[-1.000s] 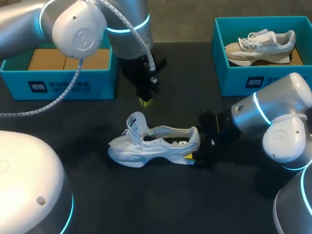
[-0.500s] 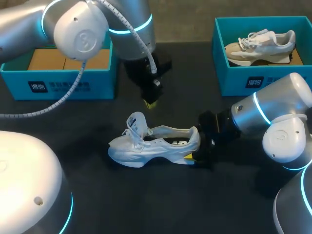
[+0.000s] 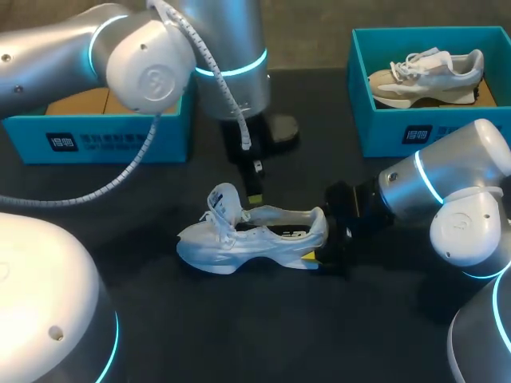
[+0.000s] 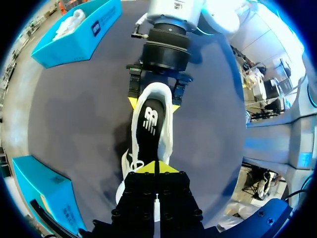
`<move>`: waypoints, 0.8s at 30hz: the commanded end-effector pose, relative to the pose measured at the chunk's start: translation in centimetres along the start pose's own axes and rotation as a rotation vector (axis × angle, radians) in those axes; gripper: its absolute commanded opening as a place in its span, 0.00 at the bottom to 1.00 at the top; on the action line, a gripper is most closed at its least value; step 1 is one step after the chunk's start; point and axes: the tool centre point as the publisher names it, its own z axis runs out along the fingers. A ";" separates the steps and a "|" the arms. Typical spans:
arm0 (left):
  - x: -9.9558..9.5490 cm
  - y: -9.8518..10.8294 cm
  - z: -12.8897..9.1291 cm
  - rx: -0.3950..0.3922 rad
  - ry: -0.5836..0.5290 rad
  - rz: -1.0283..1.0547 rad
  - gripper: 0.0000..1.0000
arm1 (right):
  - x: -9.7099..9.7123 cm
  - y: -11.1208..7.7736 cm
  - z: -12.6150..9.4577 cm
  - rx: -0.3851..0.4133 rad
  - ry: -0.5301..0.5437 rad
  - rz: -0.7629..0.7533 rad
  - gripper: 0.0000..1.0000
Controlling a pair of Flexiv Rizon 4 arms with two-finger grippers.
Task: Take the shoe out of the shoebox, open the shoe tongue, remove and reinsert the insole, then place the shoe into the shoebox
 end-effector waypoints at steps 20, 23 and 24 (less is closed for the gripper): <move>0.1 -1.6 2.4 -0.022 0.025 0.062 0.00 | -0.2 -0.1 0.4 0.002 -0.001 0.000 0.00; 0.2 -2.0 3.5 -0.024 0.030 0.076 0.00 | -0.2 -0.1 0.4 0.002 -0.001 0.000 0.00; 0.3 -2.0 3.7 -0.018 0.035 0.085 0.00 | -0.2 -0.1 0.4 0.002 -0.001 0.000 0.00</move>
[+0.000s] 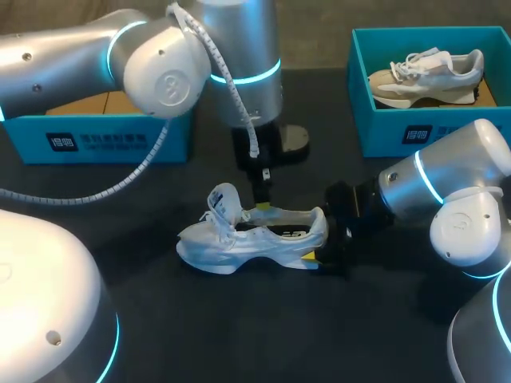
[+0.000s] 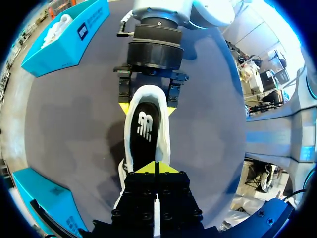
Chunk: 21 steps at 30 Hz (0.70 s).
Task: Take the shoe out of the shoebox, open the shoe tongue, remove and reinsert the insole, then place the shoe into the shoebox
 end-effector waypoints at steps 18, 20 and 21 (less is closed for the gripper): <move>-0.1 -1.0 5.7 -0.028 0.037 0.079 0.00 | -0.2 -0.1 0.4 0.002 -0.001 0.000 0.00; -0.1 -1.0 6.0 -0.024 0.040 0.088 0.00 | -0.2 -0.1 0.4 0.002 -0.001 0.000 0.00; -0.1 -1.0 6.2 -0.025 0.042 0.091 0.00 | -0.2 -0.1 0.4 0.002 -0.001 0.000 0.00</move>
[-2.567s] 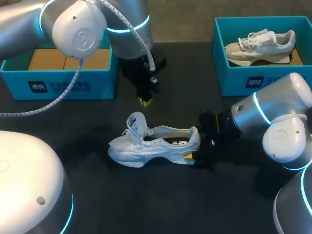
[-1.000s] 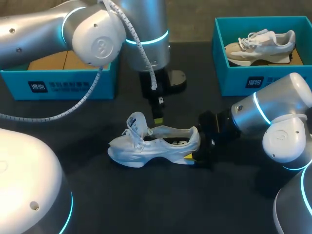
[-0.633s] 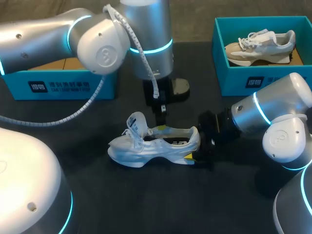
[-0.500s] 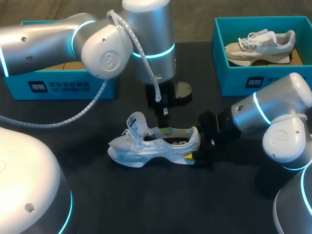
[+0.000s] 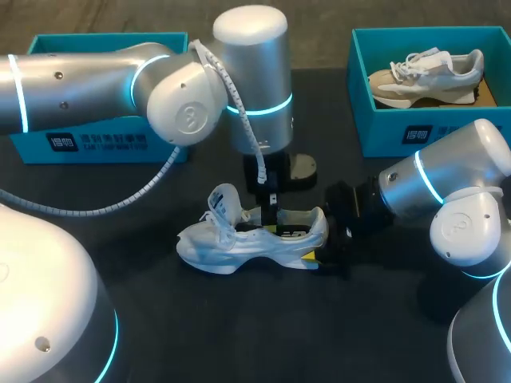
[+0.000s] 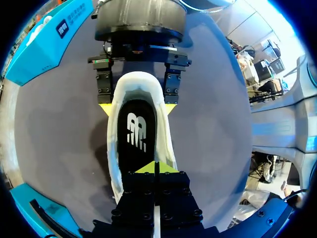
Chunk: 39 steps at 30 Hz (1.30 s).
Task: Take the shoe out of the shoebox, open the shoe tongue, remove and reinsert the insole, then place the shoe into the shoebox
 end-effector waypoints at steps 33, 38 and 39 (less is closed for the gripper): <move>-0.9 -0.5 4.7 -0.006 0.094 0.074 0.24 | -0.2 -0.1 0.4 0.002 -0.001 0.000 0.00; -1.1 -0.3 5.3 -0.010 0.080 0.110 0.31 | -0.2 -0.1 0.4 0.002 -0.001 0.000 0.00; -1.2 -0.3 5.4 -0.015 0.074 0.116 0.32 | -0.2 -0.1 0.4 0.002 -0.001 0.000 0.00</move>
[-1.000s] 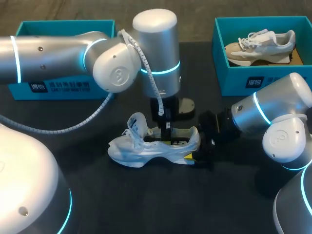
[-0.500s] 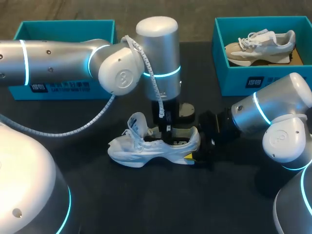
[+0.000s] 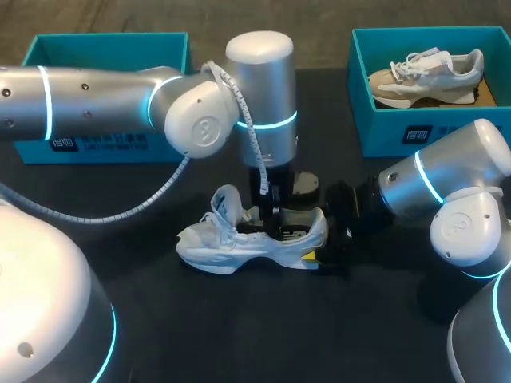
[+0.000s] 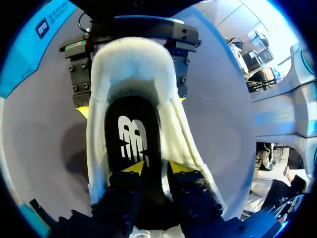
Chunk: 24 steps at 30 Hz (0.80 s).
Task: Take the shoe out of the shoebox, open the shoe tongue, remove and reinsert the insole, then place the shoe into the shoebox
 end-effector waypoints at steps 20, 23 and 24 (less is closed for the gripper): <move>-0.6 0.0 3.9 0.008 -0.149 0.034 0.33 | -0.2 -0.1 0.4 0.002 -0.001 0.000 0.00; -0.8 0.1 4.5 0.007 -0.172 0.025 0.26 | -0.2 -0.1 0.4 0.002 -0.001 0.000 0.00; -0.8 0.1 4.6 0.007 -0.174 0.024 0.24 | -0.2 -0.1 0.4 0.002 -0.001 0.000 0.00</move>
